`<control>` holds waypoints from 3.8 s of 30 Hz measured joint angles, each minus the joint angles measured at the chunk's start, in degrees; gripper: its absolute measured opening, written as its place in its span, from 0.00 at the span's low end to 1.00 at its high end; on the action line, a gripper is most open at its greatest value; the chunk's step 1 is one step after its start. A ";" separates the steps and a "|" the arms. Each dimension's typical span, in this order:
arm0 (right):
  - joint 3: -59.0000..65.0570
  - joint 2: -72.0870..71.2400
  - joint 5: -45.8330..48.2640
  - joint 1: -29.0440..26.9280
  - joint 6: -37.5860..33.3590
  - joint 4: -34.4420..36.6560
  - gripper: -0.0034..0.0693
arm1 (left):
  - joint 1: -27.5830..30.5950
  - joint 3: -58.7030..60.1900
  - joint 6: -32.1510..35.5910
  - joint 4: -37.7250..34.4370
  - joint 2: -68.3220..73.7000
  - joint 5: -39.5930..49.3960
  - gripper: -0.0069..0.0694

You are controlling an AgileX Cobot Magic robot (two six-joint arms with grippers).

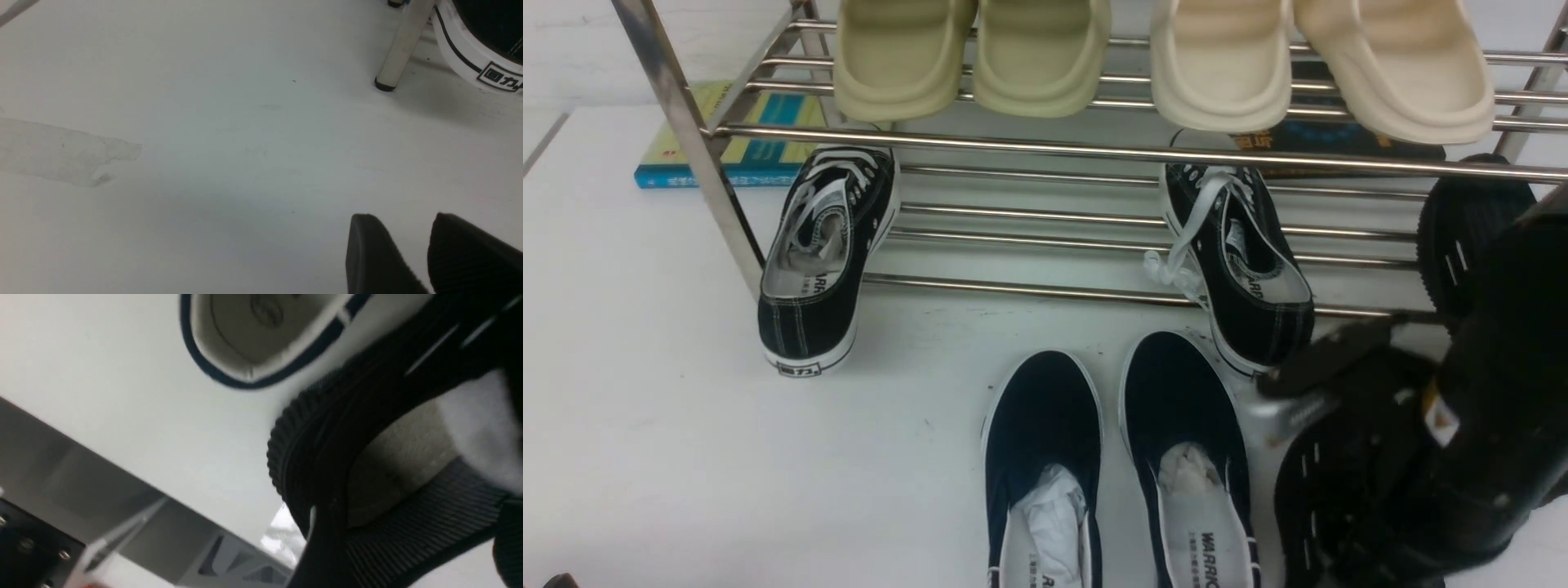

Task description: Take the shoes off the shelf with your hand on the white table.

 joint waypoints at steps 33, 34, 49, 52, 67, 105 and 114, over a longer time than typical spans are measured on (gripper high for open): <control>9.23 5.15 -31.77 -21.93 45.06 -33.57 0.63 | 0.00 0.00 0.00 0.00 0.00 0.00 0.41; 9.23 6.04 -32.63 -22.56 45.11 -34.02 0.58 | 0.00 0.00 0.00 0.00 0.00 0.00 0.41; 5.68 -6.08 -17.96 -23.81 24.12 -17.01 0.06 | 0.00 0.00 0.00 0.00 0.00 0.00 0.41; 5.68 -10.50 -12.25 -23.81 19.69 -9.86 0.06 | 0.00 0.00 0.00 0.00 0.00 0.00 0.41; 6.05 -25.63 2.38 -23.81 17.14 -1.44 0.06 | 0.00 0.00 0.00 0.00 0.00 0.00 0.41; 20.88 -3.46 -21.90 -23.88 28.60 -2.62 0.45 | 0.00 0.00 0.00 0.00 0.00 0.00 0.41; 6.10 -3.51 -5.99 -23.88 18.12 -3.16 0.79 | 0.00 0.00 0.00 0.00 0.00 0.00 0.41</control>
